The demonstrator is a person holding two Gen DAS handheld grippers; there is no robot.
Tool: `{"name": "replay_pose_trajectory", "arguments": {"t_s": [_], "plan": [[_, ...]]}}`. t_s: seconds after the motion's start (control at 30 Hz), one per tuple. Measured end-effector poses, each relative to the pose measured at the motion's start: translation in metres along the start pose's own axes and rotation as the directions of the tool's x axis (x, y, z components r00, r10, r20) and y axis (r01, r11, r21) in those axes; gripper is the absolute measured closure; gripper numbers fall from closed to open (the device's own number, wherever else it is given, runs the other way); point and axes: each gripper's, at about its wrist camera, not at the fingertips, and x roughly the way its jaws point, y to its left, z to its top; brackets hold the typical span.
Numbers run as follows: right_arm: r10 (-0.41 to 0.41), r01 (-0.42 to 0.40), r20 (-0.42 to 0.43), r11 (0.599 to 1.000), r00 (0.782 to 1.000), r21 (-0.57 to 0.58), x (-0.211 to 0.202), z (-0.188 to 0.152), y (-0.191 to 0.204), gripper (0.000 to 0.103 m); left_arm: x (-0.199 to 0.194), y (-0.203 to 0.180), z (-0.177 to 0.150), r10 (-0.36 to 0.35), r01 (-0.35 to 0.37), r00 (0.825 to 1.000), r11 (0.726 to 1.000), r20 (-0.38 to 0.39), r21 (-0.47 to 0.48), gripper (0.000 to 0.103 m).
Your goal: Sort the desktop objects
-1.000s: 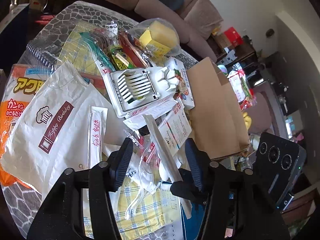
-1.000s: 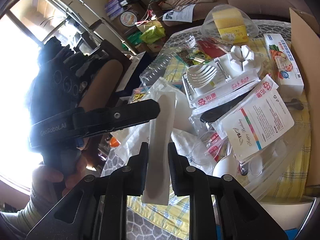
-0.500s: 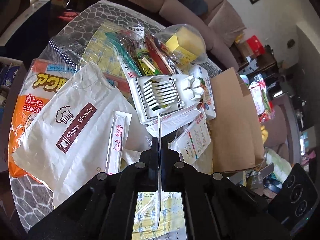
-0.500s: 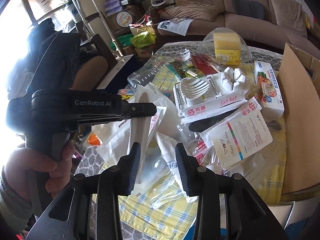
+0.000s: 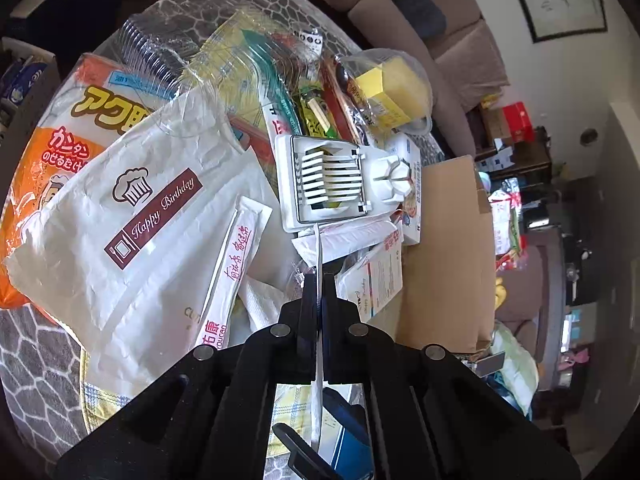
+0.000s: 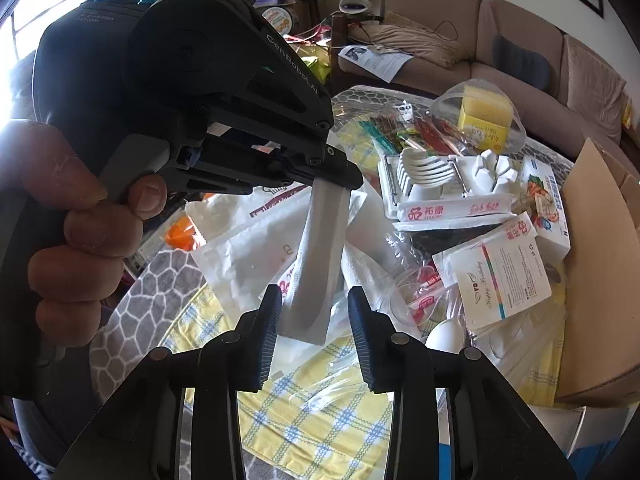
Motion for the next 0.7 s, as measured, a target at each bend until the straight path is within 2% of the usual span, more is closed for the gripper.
{"name": "replay_pose_trajectory", "arguments": {"t_s": [0.03,0.17,0.27,0.3,0.33,0.37,0.4,0.43,0.47,0.53,0.57,0.63,0.67,0.7], "plan": [[0.004,-0.004,-0.008,1.000,1.000,0.005,0.003,0.001,-0.002,0.082,0.001,0.000,-0.001,-0.003,0.003,1.000,1.000,0.000,-0.003,0.101],[0.038,-0.035,-0.052,0.998,0.998,0.053,0.013,0.003,-0.011,0.088,0.002,-0.001,-0.002,-0.002,0.002,1.000,1.000,-0.001,-0.007,0.101],[0.141,-0.133,-0.033,0.975,0.989,0.176,0.012,0.001,-0.029,0.091,0.003,-0.003,-0.002,-0.028,0.028,1.000,1.000,-0.009,-0.002,0.098],[0.189,-0.178,-0.023,0.956,0.982,0.233,0.013,0.000,-0.038,0.091,0.003,-0.003,-0.002,-0.041,0.041,0.999,0.999,-0.012,-0.002,0.092],[0.241,-0.228,-0.010,0.928,0.970,0.294,0.014,-0.001,-0.046,0.095,0.004,-0.005,-0.002,-0.059,0.059,0.998,0.998,-0.021,0.006,0.076],[0.306,-0.287,0.007,0.886,0.952,0.365,0.017,-0.003,-0.055,0.096,0.005,-0.006,-0.003,-0.070,0.071,0.997,0.997,-0.025,0.011,0.067],[0.371,-0.348,0.036,0.829,0.928,0.438,0.021,-0.006,-0.065,0.096,0.004,-0.005,-0.004,-0.070,0.070,0.997,0.997,-0.019,0.012,0.053],[0.423,-0.398,0.070,0.768,0.904,0.502,0.024,-0.009,-0.075,0.096,0.002,-0.004,-0.005,-0.080,0.080,0.997,0.997,-0.010,0.016,0.048],[0.459,-0.437,0.106,0.712,0.882,0.550,0.026,-0.013,-0.084,0.096,0.000,-0.001,-0.005,-0.106,0.106,0.994,0.994,0.000,0.018,0.048],[0.509,-0.489,0.158,0.623,0.846,0.611,0.031,-0.018,-0.094,0.096,-0.002,0.009,-0.007,-0.091,0.091,0.996,0.996,0.018,0.012,0.044],[0.519,-0.498,0.169,0.601,0.838,0.625,0.032,-0.019,-0.097,0.096,-0.001,0.014,-0.008,-0.078,0.078,0.997,0.997,0.018,0.009,0.044],[0.496,-0.472,0.152,0.622,0.855,0.624,0.035,-0.018,-0.098,0.096,0.006,0.022,-0.010,-0.083,0.083,0.997,0.997,0.000,0.007,0.045],[0.514,-0.487,0.158,0.606,0.843,0.629,0.038,-0.018,-0.099,0.096,0.009,0.025,-0.011,-0.076,0.076,0.997,0.997,-0.009,0.005,0.047],[0.527,-0.496,0.163,0.589,0.834,0.638,0.040,-0.018,-0.100,0.096,0.012,0.027,-0.012,-0.083,0.083,0.996,0.996,-0.011,0.009,0.058]]}}
